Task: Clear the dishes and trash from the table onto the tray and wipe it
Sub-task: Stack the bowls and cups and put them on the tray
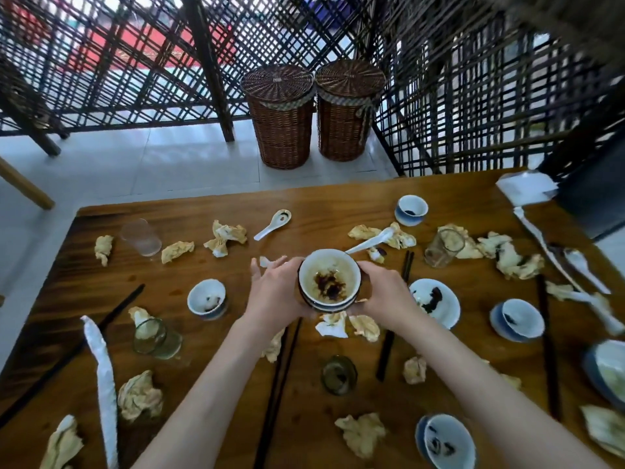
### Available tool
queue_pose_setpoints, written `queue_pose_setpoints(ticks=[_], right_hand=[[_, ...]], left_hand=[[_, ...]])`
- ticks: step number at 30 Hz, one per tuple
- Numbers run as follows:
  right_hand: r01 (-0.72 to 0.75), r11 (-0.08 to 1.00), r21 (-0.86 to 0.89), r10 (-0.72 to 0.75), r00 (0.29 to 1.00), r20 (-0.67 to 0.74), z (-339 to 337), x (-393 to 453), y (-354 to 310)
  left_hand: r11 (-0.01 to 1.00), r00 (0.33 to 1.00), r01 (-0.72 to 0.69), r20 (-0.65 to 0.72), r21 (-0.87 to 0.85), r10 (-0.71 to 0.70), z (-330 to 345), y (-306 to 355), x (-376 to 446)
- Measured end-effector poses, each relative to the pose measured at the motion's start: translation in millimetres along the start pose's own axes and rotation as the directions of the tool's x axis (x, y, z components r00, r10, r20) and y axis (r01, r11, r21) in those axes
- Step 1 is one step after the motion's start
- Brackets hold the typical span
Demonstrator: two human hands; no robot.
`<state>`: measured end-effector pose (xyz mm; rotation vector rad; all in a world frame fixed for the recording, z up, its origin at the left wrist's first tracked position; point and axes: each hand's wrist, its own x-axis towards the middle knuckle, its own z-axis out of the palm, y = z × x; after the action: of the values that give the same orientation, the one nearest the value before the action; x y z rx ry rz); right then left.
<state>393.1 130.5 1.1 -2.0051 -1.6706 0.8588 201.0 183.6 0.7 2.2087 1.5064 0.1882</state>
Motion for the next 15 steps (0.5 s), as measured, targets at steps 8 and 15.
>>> queue_pose_setpoints(ticks=[8,15], right_hand=[[-0.060,0.997,-0.057,0.061,0.998,0.007,-71.2,-33.1,85.3],[-0.008,0.998,-0.056,0.011,0.999,0.049,-104.3,-23.2,134.2]], left_hand=[[0.992,0.996,-0.003,0.090,-0.129,0.015,59.1,102.5,11.6],[0.974,0.999,0.034,0.030,-0.223,-0.028,86.2,149.0,23.1]])
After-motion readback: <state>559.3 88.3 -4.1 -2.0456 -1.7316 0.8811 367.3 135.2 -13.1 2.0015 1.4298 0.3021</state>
